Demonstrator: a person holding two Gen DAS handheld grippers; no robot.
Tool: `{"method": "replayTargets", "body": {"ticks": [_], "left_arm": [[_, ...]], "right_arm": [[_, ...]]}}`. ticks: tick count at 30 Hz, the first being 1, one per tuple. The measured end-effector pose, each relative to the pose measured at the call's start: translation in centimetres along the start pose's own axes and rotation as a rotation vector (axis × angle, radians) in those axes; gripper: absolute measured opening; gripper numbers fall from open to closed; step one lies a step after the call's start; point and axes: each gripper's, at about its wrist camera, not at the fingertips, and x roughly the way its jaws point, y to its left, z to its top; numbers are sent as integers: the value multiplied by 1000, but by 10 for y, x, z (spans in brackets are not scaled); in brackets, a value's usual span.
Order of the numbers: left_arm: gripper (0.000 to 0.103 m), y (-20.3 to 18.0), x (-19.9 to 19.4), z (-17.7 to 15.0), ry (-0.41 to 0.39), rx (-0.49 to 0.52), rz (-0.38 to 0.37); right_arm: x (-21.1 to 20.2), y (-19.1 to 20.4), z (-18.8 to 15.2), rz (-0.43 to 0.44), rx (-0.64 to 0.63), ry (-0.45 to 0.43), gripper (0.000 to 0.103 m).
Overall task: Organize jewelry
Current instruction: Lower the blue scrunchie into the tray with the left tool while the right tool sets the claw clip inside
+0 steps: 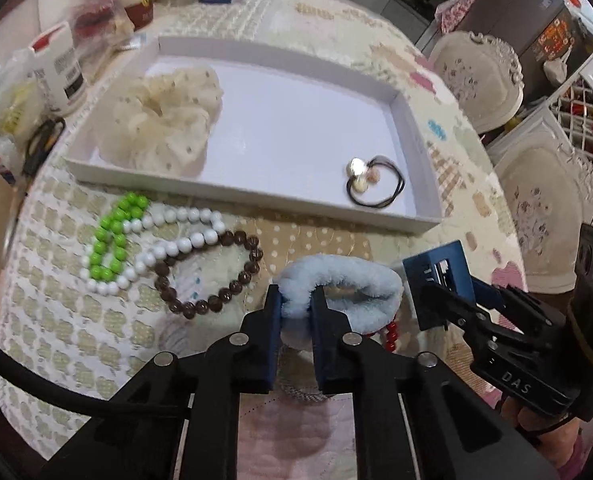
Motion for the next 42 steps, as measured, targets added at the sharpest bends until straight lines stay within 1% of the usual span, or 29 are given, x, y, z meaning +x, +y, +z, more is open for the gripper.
{"method": "replayTargets", "body": {"ticks": [4, 10, 14, 17, 26, 31, 42], "left_arm": [[12, -1, -18, 7, -40, 1, -3], [12, -4, -37, 27, -103, -12, 15], [12, -5, -44, 44, -145, -15, 39], [12, -4, -44, 55, -160, -12, 60], [12, 5, -23, 83, -148, -12, 98], [12, 9, -7, 94, -131, -12, 111], [12, 20, 36, 110, -45, -20, 112]], "right_arm": [[-22, 1, 6, 7, -11, -45, 46], [-50, 5, 22, 39, -11, -111, 47], [-56, 8, 31, 46, -19, -128, 47], [-55, 11, 41, 45, -31, -131, 47], [-38, 12, 79, 36, -33, -129, 47], [-18, 10, 100, 40, -19, -111, 47], [39, -3, 136, 37, 15, -36, 47]]}}
